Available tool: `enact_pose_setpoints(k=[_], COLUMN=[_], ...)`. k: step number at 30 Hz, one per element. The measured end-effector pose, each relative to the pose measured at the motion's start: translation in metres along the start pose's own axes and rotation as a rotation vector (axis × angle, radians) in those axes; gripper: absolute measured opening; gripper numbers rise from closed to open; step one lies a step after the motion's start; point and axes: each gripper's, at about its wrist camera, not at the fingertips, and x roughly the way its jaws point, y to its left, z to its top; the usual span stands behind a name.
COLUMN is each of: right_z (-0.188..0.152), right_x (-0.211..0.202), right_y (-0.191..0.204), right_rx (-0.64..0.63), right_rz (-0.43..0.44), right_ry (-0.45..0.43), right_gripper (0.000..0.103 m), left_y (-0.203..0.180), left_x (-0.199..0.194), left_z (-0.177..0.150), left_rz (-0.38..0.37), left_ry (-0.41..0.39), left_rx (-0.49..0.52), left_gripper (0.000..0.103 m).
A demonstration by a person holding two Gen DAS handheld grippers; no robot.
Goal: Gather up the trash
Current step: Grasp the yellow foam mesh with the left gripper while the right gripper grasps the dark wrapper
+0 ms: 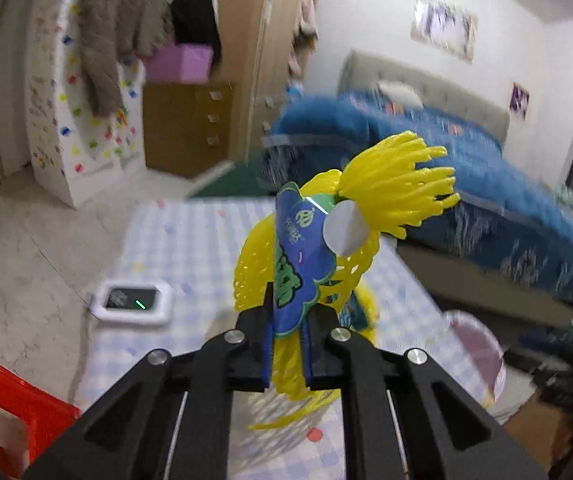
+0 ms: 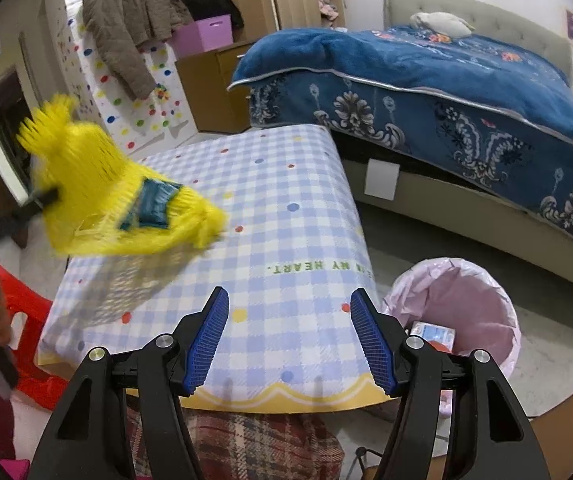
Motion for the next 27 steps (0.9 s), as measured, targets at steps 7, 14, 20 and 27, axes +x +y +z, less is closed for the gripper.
enact_pose_setpoints(k=[7,14,20,27], right_z=[0.008,0.020,0.027,0.029], right_x=[0.007,0.024,0.050,0.090], right_y=[0.026,0.071,0.113,0.151], right_rx=[-0.059,-0.143,-0.212,-0.303], right_rz=[0.052,0.110,0.185,0.198], right_ry=[0.003,0.008,0.049,0.100], right_gripper=[0.061,0.044,0.046,0.045], left_y=[0.012,0.023,0.048,0.060], left_x=[-0.018,0.010,0.018,0.016], left_z=[-0.002,-0.046,-0.073,-0.080], left_rz=[-0.030,-0.084,-0.108,-0.119], left_ry=[0.001,0.124,0.173,0.173], left_rx=[-0.035,-0.111,-0.200,-0.241], left_gripper=[0.008,0.008,0.008,0.008])
